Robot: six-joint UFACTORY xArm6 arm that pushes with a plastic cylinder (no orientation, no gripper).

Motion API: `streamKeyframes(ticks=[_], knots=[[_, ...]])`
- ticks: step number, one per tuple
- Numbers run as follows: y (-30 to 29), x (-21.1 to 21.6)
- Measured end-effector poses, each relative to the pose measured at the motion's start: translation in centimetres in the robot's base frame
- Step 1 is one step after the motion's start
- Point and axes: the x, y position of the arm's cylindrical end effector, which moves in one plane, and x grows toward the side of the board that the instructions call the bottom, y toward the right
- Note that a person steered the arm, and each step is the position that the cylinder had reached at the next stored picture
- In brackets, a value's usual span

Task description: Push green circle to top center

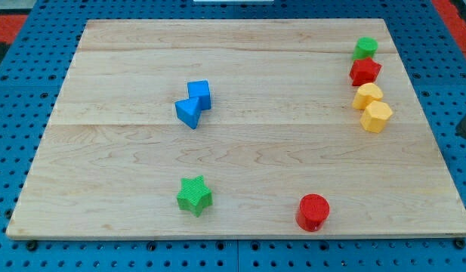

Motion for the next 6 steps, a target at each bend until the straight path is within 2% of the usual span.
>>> streamKeyframes(ticks=[1,3,5,6], knots=[[0.0,-2.7],[-9.3,-13.5],[-6.9,-17.6],[-16.2,-17.7]])
